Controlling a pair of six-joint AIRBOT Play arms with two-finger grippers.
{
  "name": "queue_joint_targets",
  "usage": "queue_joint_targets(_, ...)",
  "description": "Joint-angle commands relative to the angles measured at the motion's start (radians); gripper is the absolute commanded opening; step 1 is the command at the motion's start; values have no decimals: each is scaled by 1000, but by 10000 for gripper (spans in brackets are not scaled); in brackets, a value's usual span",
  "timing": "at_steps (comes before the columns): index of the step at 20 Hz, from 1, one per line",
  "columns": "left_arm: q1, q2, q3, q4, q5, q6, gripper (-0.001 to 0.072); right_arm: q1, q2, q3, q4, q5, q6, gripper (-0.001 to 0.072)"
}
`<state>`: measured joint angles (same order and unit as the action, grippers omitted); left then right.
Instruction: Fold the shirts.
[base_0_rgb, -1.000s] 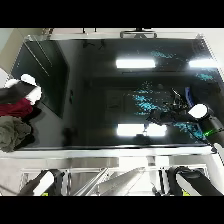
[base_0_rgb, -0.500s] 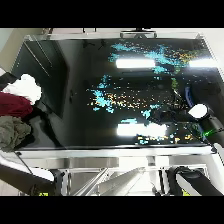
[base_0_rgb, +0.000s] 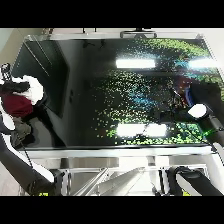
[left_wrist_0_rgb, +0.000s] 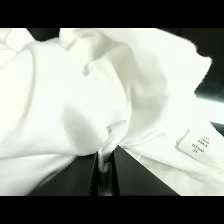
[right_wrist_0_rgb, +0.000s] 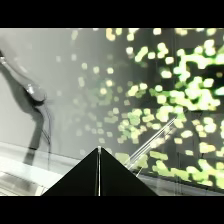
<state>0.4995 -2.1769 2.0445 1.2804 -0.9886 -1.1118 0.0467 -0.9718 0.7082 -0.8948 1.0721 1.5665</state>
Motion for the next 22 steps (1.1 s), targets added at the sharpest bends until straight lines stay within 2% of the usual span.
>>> queue_joint_targets(1, -55, 66, 34, 23, -111, -24, 10, 1, -1, 0, 2, 1, 0, 22)
queue_joint_targets(4, -137, 223, 34, -118, -139, -22, 17, 1, -1, 0, 17, 2, 0, 22)
queue_joint_targets(7, -237, 367, 32, -353, -261, -13, 17, 1, -1, 0, 43, 1, 0, 22)
queue_joint_targets(9, -317, 446, -37, -459, -321, -14, 17, 0, -1, 0, 43, 2, -5, 22)
queue_joint_targets(12, -463, 529, -190, -495, -373, -31, 17, 0, -1, 0, 43, 6, -66, 23)
queue_joint_targets(15, -614, 553, -336, -494, -345, -35, 20, 0, -1, 0, 42, 8, -102, 32)
queue_joint_targets(16, -653, 553, -375, -494, -322, -35, 226, 0, -1, 0, 43, 8, -102, 86)
queue_joint_targets(17, -687, 553, -410, -494, -293, -44, 344, 0, -1, 0, 43, 9, -102, 310)
queue_joint_targets(18, -711, 553, -431, -491, -274, -43, 343, 0, -1, 0, 43, 9, -101, 498)
queue_joint_targets(20, -715, 554, -425, -486, -296, -50, 344, 1, -1, 0, 44, 10, -101, 514)
queue_joint_targets(22, -668, 553, -380, -473, -382, -86, 344, 2, -1, 0, 60, 21, -102, 515)
